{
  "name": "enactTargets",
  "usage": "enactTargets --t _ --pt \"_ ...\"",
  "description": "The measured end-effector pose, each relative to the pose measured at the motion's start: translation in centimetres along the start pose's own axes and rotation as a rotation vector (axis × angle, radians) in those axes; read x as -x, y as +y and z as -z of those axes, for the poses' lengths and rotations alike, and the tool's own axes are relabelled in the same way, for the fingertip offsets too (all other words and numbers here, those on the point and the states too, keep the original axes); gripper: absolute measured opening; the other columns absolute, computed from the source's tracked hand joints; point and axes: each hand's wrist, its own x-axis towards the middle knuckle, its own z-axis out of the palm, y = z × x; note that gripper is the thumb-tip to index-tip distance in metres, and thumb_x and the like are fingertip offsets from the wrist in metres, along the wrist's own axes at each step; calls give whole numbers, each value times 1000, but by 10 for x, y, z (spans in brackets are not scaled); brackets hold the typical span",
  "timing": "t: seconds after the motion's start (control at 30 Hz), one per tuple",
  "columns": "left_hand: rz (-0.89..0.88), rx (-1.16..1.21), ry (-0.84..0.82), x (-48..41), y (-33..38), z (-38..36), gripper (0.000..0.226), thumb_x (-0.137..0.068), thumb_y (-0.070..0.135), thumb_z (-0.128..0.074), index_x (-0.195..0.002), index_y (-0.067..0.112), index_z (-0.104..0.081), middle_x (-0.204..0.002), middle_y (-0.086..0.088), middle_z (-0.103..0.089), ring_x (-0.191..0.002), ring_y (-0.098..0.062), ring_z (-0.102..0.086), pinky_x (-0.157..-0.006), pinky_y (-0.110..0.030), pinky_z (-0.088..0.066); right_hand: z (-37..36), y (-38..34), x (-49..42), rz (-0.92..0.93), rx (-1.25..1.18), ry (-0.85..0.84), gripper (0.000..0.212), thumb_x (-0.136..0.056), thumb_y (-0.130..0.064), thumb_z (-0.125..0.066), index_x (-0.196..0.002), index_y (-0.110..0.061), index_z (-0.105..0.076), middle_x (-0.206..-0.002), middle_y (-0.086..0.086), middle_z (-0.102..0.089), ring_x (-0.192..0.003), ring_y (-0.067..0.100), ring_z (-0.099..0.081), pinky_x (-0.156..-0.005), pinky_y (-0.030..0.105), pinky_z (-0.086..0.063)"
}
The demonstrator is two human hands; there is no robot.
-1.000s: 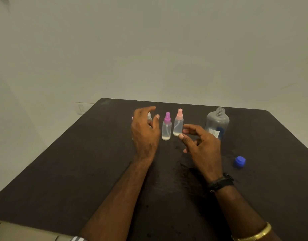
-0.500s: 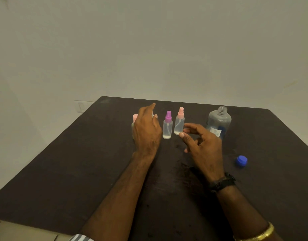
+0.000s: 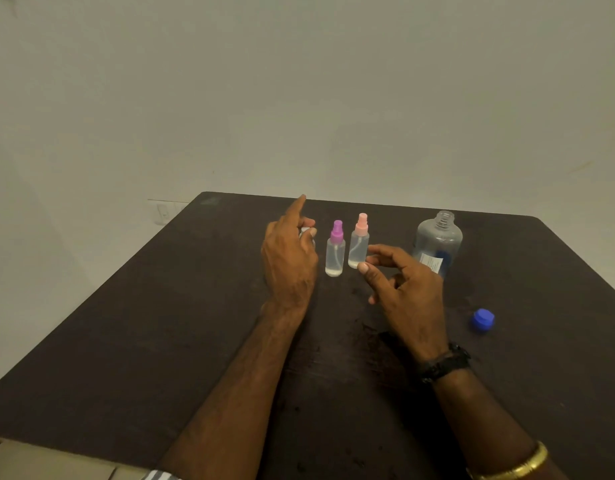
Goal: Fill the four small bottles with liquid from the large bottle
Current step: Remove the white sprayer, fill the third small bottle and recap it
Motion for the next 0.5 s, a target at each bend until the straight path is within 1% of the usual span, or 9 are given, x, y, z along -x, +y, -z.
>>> enactTargets --t 0.1,0.13,0.2,0.23,0.27,0.3,0.4,0.43,0.5 --pt "-21 38 19 0 5 4 55 -93 7 -70 -145 17 -54 -105 3 -74 -98 -12 -62 -79 -11 -43 0 0 -1 -2 10 -2 38 -92 -43 -70 -126 -24 -69 -105 -13 -71 -58 4 -68 -57 16 -56" --pt "-42 62 27 1 6 5 56 -92 8 -71 -145 17 -54 -103 4 -74 -96 -12 -63 -81 -14 -48 0 0 -1 -2 9 -1 38 -92 -43 -70 -125 -24 -69 -105 -12 -71 -58 4 -68 -56 16 -56" --pt "-76 120 26 2 8 8 57 -91 8 -73 -144 17 -55 -100 4 -74 -92 -13 -66 -83 -30 -58 0 -1 -1 -2 3 3 38 -92 -42 -70 -125 -23 -69 -105 -10 -71 -58 6 -68 -55 17 -56" --pt "-88 149 17 3 8 8 57 -91 9 -73 -144 18 -54 -98 6 -74 -90 -13 -68 -84 -36 -60 0 -1 0 0 -1 5 37 -92 -41 -71 -124 -22 -69 -105 -9 -72 -58 7 -68 -55 17 -57" --pt "-94 174 4 3 9 8 57 -91 10 -74 -144 19 -54 -97 8 -74 -90 -12 -69 -84 -38 -60 1 -2 0 3 -4 9 37 -92 -39 -72 -124 -21 -69 -105 -8 -72 -58 8 -68 -54 17 -57" --pt "-96 196 -9 4 9 8 58 -90 12 -75 -144 20 -55 -96 9 -74 -89 -9 -70 -85 -35 -60 1 -2 0 7 -4 12 37 -92 -38 -73 -124 -20 -70 -105 -7 -72 -58 8 -68 -54 17 -56" --pt "-98 272 -63 8 15 6 56 -90 13 -76 -143 17 -56 -97 8 -75 -90 0 -70 -80 -11 -54 1 -3 -1 13 -7 11 38 -90 -38 -76 -124 -21 -69 -107 -9 -72 -57 8 -67 -56 16 -56" --pt "-100 300 -86 10 17 5 55 -90 12 -76 -141 17 -57 -98 7 -76 -90 1 -70 -78 -8 -52 1 -2 -1 11 -1 5 40 -89 -39 -77 -125 -23 -69 -109 -10 -72 -57 8 -66 -57 18 -57" --pt "-106 354 -132 15 22 3 52 -90 12 -76 -139 17 -59 -99 4 -76 -96 -1 -71 -80 -10 -53 1 -1 -1 6 16 -15 43 -88 -41 -78 -127 -25 -68 -112 -11 -72 -55 9 -63 -57 22 -58"
